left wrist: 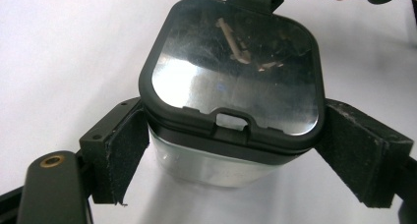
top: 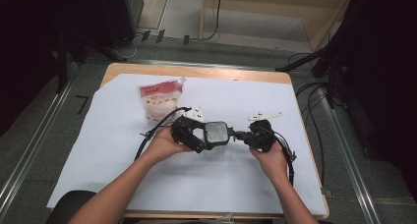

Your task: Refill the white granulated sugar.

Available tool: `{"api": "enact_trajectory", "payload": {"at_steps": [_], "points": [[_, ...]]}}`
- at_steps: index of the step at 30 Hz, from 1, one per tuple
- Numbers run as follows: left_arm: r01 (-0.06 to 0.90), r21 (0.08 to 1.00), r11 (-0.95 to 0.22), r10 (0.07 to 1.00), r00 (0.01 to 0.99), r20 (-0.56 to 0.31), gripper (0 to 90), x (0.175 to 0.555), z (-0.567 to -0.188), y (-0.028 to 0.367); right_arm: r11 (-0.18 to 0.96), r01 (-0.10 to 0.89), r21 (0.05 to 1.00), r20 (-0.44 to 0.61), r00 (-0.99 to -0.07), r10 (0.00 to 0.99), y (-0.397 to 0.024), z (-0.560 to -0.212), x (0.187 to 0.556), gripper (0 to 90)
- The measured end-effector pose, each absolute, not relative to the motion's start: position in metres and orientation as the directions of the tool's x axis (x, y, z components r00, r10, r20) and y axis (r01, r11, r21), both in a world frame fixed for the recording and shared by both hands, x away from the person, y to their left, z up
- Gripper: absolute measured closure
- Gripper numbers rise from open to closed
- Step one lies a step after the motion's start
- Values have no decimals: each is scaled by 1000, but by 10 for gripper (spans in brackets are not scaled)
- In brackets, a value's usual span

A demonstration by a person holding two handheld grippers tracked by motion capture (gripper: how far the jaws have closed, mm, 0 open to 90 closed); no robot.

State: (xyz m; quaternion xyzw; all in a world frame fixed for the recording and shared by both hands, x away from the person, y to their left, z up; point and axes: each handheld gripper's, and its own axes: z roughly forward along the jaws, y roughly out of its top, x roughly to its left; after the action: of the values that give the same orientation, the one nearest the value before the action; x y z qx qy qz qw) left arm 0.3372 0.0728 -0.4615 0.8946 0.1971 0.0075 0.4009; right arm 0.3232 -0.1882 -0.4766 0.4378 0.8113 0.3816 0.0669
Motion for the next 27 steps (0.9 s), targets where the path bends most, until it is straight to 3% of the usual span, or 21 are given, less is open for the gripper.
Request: {"api": "enact_trajectory", "payload": {"at_steps": [27], "points": [[324, 699, -637, 355, 929, -107, 154, 335, -442, 69, 321, 663, 676, 242, -612, 753, -187, -475, 317, 900]]}}
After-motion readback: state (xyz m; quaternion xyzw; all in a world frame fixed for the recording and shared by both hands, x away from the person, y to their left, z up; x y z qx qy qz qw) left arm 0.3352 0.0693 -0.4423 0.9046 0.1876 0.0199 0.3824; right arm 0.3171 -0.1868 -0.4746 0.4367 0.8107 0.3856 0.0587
